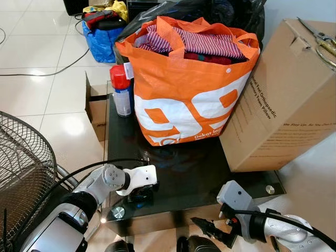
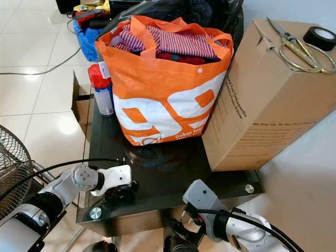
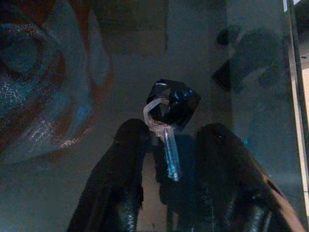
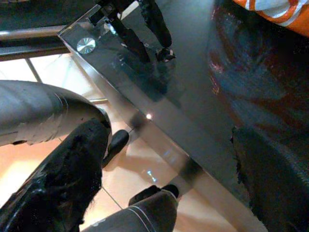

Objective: Hang keys on a hook

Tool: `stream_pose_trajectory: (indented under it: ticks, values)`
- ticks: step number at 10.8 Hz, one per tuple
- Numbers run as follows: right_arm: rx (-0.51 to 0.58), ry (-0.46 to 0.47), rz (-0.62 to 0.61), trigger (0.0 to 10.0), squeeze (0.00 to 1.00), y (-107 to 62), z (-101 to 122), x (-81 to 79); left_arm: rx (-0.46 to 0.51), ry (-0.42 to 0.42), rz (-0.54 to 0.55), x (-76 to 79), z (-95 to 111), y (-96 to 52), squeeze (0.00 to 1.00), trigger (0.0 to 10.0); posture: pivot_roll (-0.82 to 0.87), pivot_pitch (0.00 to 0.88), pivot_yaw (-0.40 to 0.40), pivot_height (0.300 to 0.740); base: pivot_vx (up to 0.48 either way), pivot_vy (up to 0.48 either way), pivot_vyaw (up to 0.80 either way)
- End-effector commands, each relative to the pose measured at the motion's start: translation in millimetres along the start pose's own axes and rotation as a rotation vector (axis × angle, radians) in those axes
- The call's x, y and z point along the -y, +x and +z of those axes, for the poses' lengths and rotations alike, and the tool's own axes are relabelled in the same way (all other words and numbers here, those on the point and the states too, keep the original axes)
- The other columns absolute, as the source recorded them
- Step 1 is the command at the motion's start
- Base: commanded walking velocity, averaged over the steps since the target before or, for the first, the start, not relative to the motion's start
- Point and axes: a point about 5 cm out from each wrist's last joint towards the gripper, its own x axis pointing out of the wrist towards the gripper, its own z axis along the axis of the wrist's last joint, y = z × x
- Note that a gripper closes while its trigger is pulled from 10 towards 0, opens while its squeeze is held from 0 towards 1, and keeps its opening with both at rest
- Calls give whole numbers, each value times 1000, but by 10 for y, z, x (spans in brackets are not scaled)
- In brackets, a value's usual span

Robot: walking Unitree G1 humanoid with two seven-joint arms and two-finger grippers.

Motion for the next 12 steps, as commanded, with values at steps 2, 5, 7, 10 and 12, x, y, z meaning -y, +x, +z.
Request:
stream_pose_trajectory:
  ticks: [2,5,7,10,12]
  values:
    - [-4,5,3,10000,0,10,5,3,-21,-3,-7,2,-40,-9,0,0,-228,137,-73,740,0,0,0]
    - [1,-1,-21,10000,0,32,9,25,11,-31,16,-21,-63,-58,0,0,-221,131,-66,740,0,0,0]
    - [19,5,-67,10000,0,55,19,81,68,-69,50,-68,-68,-129,0,0,-208,117,-61,740,0,0,0]
    - [52,24,-122,10000,0,115,42,140,175,-171,91,-170,-75,-288,0,0,-188,76,-46,740,0,0,0]
    - [79,31,-170,10000,0,161,75,225,266,-243,98,-262,-25,-403,0,0,-179,31,-31,740,0,0,0]
